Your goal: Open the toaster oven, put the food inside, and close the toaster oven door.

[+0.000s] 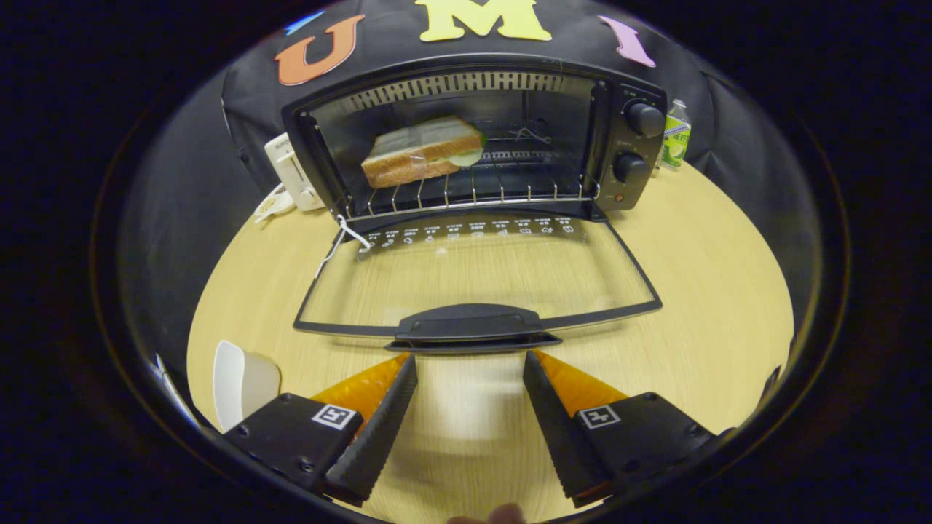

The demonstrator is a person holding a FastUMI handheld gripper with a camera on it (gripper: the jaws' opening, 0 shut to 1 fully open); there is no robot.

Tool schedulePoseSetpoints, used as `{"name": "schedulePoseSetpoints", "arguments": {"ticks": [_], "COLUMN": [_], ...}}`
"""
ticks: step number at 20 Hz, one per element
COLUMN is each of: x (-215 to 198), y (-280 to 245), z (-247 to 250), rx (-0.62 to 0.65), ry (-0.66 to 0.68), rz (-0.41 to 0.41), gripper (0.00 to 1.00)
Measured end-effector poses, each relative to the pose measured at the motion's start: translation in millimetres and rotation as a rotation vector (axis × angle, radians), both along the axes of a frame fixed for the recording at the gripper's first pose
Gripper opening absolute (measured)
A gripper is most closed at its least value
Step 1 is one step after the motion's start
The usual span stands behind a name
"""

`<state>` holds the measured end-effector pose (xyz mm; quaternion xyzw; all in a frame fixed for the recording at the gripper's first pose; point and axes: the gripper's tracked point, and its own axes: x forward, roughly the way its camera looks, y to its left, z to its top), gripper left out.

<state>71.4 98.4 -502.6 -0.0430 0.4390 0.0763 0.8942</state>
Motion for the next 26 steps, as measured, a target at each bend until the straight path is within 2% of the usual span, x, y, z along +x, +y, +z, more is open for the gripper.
{"name": "schedulePoseSetpoints", "arguments": {"ticks": [5, 10, 14, 18, 22, 26], "x": [-1, -7, -2, 4, 17, 13], "y": [1, 2, 6, 10, 17, 25], "z": [6, 34, 60, 85, 125, 187], "rx": [-0.017, 0.016, 0.051, 0.040, 0.041, 0.067], "ry": [-0.019, -0.059, -0.116, -0.192, -0.279, -0.382], "rz": [-0.006, -0.005, -0.014, 0.018, 0.028, 0.053], "gripper": [0.96, 0.95, 0.95, 0.96, 0.96, 0.96]}}
